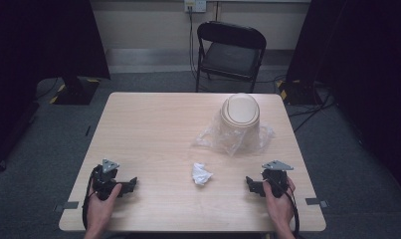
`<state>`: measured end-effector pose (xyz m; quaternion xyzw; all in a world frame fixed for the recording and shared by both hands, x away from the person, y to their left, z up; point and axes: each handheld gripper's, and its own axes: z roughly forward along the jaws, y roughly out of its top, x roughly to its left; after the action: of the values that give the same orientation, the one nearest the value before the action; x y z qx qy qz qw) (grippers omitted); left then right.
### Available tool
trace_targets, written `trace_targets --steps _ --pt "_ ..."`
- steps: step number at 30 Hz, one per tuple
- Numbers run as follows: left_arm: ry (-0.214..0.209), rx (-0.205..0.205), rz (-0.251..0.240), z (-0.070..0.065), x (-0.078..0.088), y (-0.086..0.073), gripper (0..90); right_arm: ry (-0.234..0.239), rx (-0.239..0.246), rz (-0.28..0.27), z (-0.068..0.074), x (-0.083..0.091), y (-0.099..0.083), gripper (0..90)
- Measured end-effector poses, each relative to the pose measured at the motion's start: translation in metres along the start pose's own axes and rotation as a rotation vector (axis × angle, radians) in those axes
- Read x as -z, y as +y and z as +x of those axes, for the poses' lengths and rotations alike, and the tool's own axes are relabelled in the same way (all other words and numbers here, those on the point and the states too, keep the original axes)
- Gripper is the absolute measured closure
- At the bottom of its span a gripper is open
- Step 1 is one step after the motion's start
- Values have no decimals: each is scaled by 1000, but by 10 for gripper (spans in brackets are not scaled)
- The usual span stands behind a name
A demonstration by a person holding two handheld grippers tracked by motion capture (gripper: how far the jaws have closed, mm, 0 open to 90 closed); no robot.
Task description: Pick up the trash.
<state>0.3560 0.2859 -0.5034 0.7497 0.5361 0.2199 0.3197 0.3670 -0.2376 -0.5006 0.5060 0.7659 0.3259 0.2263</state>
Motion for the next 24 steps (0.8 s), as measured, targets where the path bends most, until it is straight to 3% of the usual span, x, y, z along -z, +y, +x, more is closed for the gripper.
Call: trace_targets --steps 5,9,13,20,24 --pt "-9 -11 0 1 0 0 1 -9 -10 1 1 0 0 92" --pt "-14 -12 -3 2 0 -1 1 -21 -20 42 3 0 5 104" --pt "-20 -20 -1 3 1 -1 1 1 -38 50 1 4 6 141" --pt "-19 -21 0 3 1 -1 0 50 -48 -20 3 17 9 138" --pt "-23 -30 2 3 1 -1 0 74 -45 -28 5 19 16 141"
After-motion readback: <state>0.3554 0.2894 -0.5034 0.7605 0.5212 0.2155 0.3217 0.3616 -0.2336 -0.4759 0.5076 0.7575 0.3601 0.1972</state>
